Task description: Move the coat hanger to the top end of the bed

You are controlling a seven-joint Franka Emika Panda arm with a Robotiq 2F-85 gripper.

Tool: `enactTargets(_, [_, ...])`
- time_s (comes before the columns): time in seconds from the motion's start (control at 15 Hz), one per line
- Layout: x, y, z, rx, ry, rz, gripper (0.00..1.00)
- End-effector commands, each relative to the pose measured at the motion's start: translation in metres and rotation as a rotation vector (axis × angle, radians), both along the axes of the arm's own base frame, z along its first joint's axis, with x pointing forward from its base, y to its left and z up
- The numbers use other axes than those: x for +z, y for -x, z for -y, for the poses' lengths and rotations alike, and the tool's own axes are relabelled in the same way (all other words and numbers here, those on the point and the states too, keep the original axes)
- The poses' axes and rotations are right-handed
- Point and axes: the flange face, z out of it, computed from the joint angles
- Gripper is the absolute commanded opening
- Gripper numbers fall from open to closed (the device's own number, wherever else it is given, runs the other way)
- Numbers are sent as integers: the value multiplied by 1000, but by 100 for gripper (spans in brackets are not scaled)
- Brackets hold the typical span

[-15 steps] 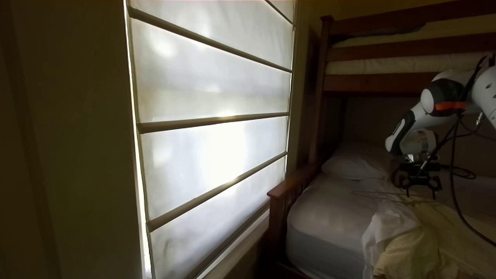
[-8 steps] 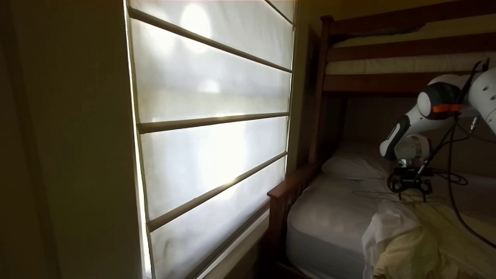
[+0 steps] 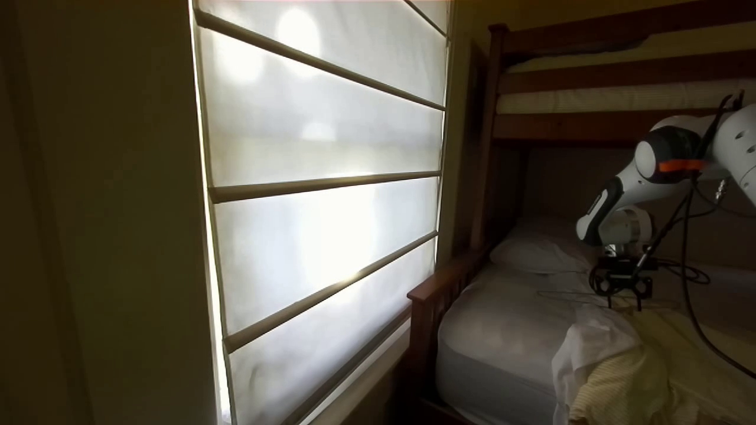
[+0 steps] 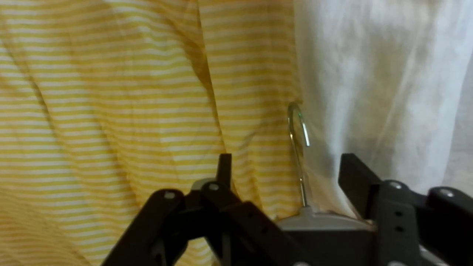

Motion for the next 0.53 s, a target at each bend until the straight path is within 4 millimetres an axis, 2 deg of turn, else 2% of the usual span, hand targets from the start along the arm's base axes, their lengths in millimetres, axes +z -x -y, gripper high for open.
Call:
enactTargets(0.0, [5, 6, -2, 19, -15, 8, 71])
enactTargets(0.07, [4, 6, -3, 23, -18, 6, 72])
enactTargets(0.13, [4, 6, -3, 27, -19, 4, 66])
enactTargets(0.2, [5, 6, -4, 31, -18, 4, 66])
enactTargets(0.27, [5, 6, -4, 36, -21, 4, 60])
enactTargets(0.33, [4, 5, -5, 43, -25, 2, 60])
enactTargets(0.47, [5, 5, -8, 57, -27, -3, 51])
